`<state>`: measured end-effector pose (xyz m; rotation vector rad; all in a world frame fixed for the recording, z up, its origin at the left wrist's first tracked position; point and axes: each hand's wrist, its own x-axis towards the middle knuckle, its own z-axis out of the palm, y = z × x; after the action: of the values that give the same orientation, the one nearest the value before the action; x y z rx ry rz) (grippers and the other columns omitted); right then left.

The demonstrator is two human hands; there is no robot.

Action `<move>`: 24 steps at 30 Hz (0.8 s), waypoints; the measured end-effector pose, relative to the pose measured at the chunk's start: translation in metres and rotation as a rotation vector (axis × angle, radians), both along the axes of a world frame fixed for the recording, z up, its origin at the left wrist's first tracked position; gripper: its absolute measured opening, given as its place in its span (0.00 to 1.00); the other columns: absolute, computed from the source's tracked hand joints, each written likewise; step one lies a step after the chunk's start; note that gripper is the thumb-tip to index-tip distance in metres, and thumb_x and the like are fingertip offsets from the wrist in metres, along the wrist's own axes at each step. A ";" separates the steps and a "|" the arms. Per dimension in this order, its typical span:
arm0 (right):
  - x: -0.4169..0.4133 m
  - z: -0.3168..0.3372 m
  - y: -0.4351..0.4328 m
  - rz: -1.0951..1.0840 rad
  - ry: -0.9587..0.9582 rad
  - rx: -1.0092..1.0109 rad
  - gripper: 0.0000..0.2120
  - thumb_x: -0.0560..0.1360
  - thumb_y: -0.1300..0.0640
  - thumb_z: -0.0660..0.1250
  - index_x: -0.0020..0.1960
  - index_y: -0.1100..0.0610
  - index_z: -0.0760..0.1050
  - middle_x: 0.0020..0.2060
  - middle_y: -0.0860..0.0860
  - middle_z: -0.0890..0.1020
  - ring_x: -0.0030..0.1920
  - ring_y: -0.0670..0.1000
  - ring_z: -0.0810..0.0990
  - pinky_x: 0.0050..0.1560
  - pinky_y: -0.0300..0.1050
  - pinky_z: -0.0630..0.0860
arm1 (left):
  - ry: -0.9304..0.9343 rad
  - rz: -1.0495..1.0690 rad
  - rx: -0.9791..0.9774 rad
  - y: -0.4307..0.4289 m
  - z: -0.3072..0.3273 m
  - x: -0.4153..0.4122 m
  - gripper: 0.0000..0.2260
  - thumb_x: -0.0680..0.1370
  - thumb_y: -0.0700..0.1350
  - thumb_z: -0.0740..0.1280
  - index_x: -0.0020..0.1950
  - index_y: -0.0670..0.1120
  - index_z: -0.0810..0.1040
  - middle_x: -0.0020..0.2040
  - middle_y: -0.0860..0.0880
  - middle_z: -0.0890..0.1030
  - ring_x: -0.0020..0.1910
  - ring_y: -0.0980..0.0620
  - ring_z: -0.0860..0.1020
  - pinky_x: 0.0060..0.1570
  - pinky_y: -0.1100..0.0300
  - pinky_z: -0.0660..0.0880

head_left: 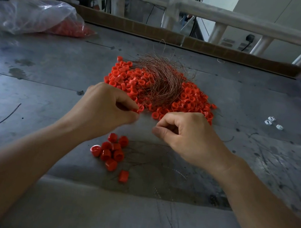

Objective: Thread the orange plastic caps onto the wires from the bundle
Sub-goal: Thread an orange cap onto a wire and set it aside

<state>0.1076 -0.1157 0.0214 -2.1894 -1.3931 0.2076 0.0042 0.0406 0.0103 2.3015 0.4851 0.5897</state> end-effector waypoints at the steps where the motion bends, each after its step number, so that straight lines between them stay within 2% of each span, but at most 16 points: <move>1: 0.000 0.000 0.000 -0.005 0.004 0.031 0.06 0.73 0.52 0.68 0.44 0.54 0.80 0.32 0.41 0.77 0.35 0.39 0.76 0.40 0.32 0.73 | -0.015 -0.019 -0.039 -0.003 0.003 -0.003 0.07 0.66 0.42 0.75 0.38 0.55 0.82 0.32 0.62 0.80 0.35 0.68 0.78 0.34 0.80 0.70; 4: -0.001 0.000 0.001 -0.028 -0.008 0.178 0.10 0.72 0.58 0.69 0.53 0.55 0.78 0.36 0.41 0.76 0.38 0.40 0.75 0.43 0.30 0.72 | -0.045 -0.071 -0.115 -0.013 0.011 -0.009 0.05 0.62 0.49 0.72 0.34 0.59 0.80 0.35 0.64 0.81 0.34 0.66 0.79 0.37 0.76 0.73; 7: -0.002 -0.001 0.002 -0.002 -0.041 0.212 0.16 0.72 0.61 0.68 0.59 0.53 0.76 0.41 0.43 0.74 0.40 0.39 0.73 0.44 0.28 0.69 | -0.033 -0.168 -0.102 -0.023 0.013 -0.011 0.06 0.61 0.51 0.69 0.36 0.59 0.80 0.37 0.60 0.82 0.36 0.64 0.79 0.41 0.69 0.76; 11: 0.000 -0.003 0.003 0.058 -0.050 0.201 0.07 0.72 0.60 0.69 0.49 0.57 0.82 0.40 0.49 0.77 0.42 0.45 0.75 0.44 0.34 0.72 | -0.020 -0.246 -0.042 -0.029 0.012 -0.012 0.07 0.63 0.50 0.69 0.39 0.56 0.81 0.40 0.56 0.81 0.38 0.61 0.79 0.42 0.62 0.76; 15: 0.001 -0.003 0.004 0.051 -0.030 0.264 0.04 0.72 0.61 0.68 0.46 0.59 0.80 0.40 0.46 0.77 0.43 0.44 0.76 0.46 0.30 0.70 | -0.112 -0.236 -0.160 -0.026 0.014 -0.013 0.08 0.64 0.47 0.70 0.40 0.58 0.81 0.38 0.57 0.83 0.36 0.62 0.80 0.40 0.69 0.77; 18: 0.002 0.003 0.001 0.027 0.083 0.425 0.04 0.73 0.63 0.67 0.44 0.55 0.78 0.37 0.43 0.78 0.40 0.43 0.78 0.42 0.31 0.73 | -0.219 -0.219 -0.279 -0.023 0.016 -0.013 0.10 0.65 0.41 0.73 0.42 0.55 0.82 0.40 0.56 0.84 0.37 0.58 0.82 0.40 0.69 0.77; 20: 0.004 0.008 -0.001 0.012 0.108 0.558 0.08 0.74 0.62 0.65 0.43 0.49 0.74 0.36 0.42 0.78 0.38 0.44 0.78 0.41 0.35 0.75 | -0.270 -0.232 -0.425 -0.021 0.017 -0.013 0.10 0.63 0.44 0.72 0.41 0.54 0.83 0.40 0.53 0.84 0.38 0.54 0.83 0.40 0.67 0.78; 22: 0.006 0.012 -0.003 0.001 0.074 0.675 0.09 0.74 0.62 0.64 0.45 0.47 0.73 0.37 0.45 0.78 0.36 0.45 0.78 0.39 0.37 0.76 | -0.280 -0.244 -0.528 -0.019 0.016 -0.012 0.14 0.58 0.49 0.71 0.42 0.54 0.84 0.40 0.51 0.85 0.38 0.51 0.83 0.40 0.64 0.79; 24: 0.007 0.015 -0.005 -0.017 -0.016 0.749 0.08 0.75 0.62 0.64 0.47 0.48 0.73 0.38 0.48 0.78 0.36 0.43 0.76 0.38 0.35 0.74 | -0.267 -0.256 -0.559 -0.019 0.013 -0.009 0.16 0.57 0.49 0.71 0.45 0.53 0.83 0.39 0.48 0.84 0.38 0.48 0.83 0.40 0.61 0.80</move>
<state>0.1150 -0.1211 0.0368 -1.5739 -1.1969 -0.2987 -0.0051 0.0213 0.0235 1.6889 0.1874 0.5404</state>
